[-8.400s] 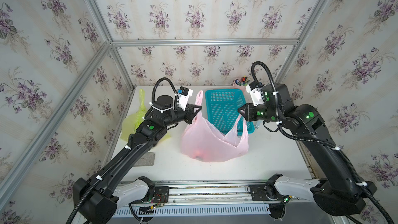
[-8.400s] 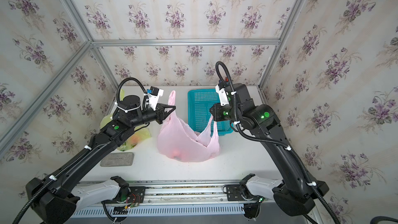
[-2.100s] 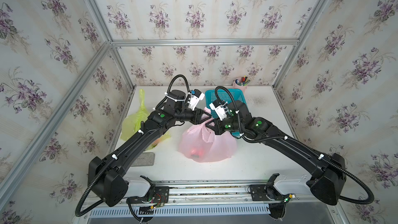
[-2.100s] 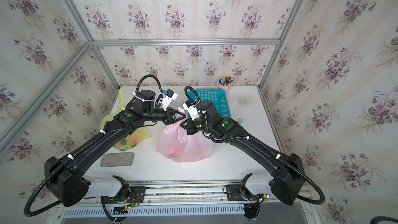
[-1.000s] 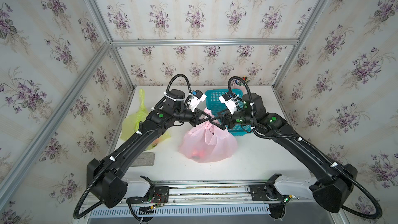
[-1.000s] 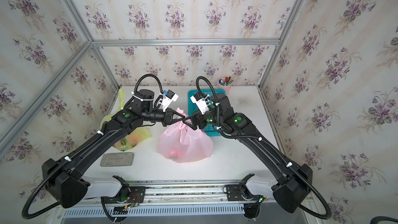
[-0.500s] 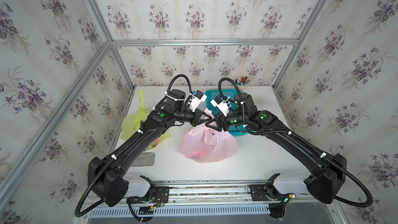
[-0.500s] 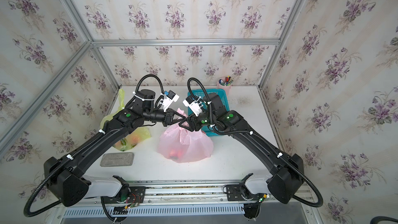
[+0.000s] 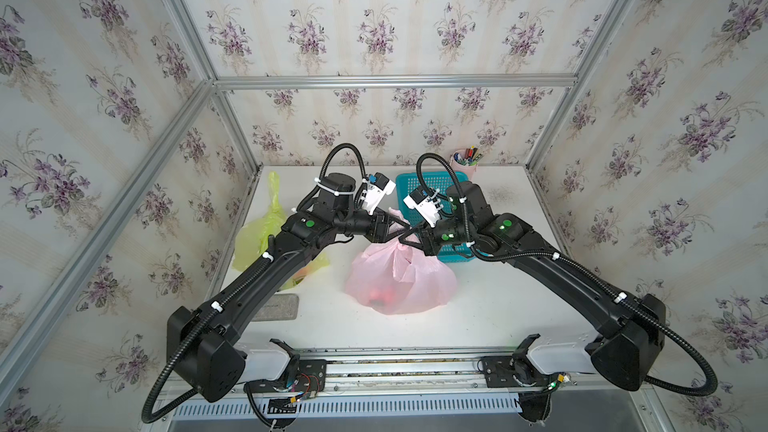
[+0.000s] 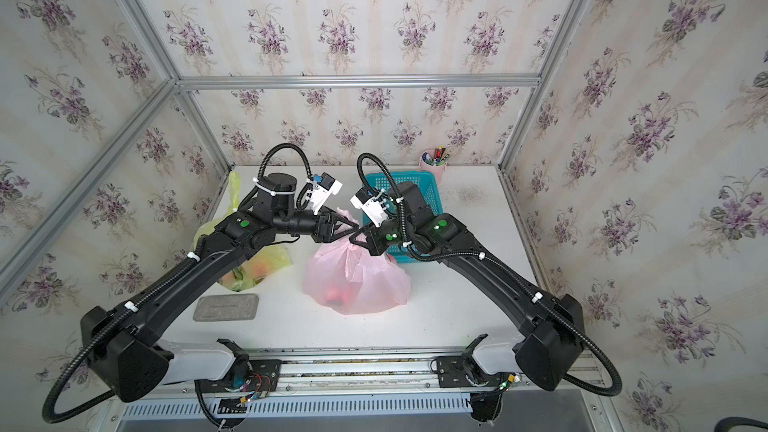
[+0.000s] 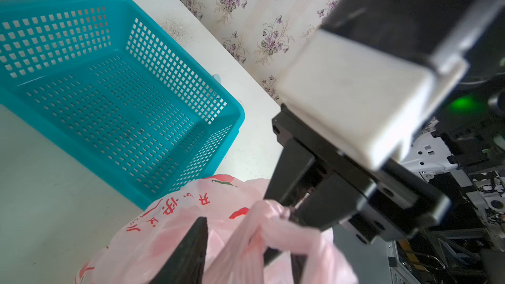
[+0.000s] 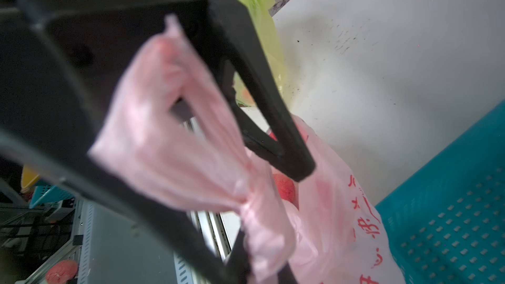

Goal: Place the peach into a plastic bag & tie a knot
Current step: Cross the plastic bag at the center of the board.

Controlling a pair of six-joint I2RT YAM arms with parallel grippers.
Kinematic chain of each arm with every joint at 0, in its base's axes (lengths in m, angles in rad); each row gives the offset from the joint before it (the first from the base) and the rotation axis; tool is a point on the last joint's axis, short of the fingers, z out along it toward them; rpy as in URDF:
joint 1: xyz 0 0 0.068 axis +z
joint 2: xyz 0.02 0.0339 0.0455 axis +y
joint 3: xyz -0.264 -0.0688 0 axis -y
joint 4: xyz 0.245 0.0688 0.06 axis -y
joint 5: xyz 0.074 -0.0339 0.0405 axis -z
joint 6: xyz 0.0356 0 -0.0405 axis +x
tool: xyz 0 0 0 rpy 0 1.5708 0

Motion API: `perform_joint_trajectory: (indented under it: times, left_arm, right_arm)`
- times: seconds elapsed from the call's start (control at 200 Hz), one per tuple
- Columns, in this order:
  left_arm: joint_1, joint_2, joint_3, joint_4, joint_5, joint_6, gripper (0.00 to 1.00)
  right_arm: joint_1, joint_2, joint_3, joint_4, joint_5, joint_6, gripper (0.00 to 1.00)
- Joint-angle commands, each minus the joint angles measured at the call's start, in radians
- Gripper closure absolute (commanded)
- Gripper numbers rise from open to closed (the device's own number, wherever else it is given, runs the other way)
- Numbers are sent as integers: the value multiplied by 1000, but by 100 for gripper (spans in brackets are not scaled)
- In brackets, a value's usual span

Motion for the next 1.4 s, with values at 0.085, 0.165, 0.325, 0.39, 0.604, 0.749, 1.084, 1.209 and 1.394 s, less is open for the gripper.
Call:
perform_joint_trajectory:
  times: [0.085, 0.165, 0.325, 0.39, 0.604, 0.749, 1.084, 1.209, 1.394]
  left_arm:
    - [7, -66, -68, -34, -42, 21, 36]
    - [5, -84, -94, -45, -61, 29, 35]
    - [-9, -80, -114, -95, -118, 65, 35]
    - [-21, -70, -113, -110, -128, 78, 35]
    - [-52, -41, -110, -130, -166, 104, 53]
    - [-54, -58, -107, -138, -218, 117, 87]
    - [-52, -61, -79, -156, -210, 133, 93]
    - [-52, -64, -79, -159, -214, 133, 93]
    - [-51, -66, -74, -168, -213, 133, 93]
  right_arm:
    - [-2, -24, -7, 23, 26, -23, 93]
    - [-3, -28, -7, 22, 30, -25, 94]
    - [-3, -31, -9, 30, 15, -23, 96]
    - [-3, -29, -7, 34, 16, -20, 97]
    - [-2, -26, 3, 30, 7, -17, 99]
    - [-3, -28, 3, 9, 13, -21, 93]
    - [-2, -28, -12, -20, 65, -27, 81]
    - [-3, -26, -11, -30, 97, -30, 81]
    - [-3, -28, -8, -41, 134, -36, 77]
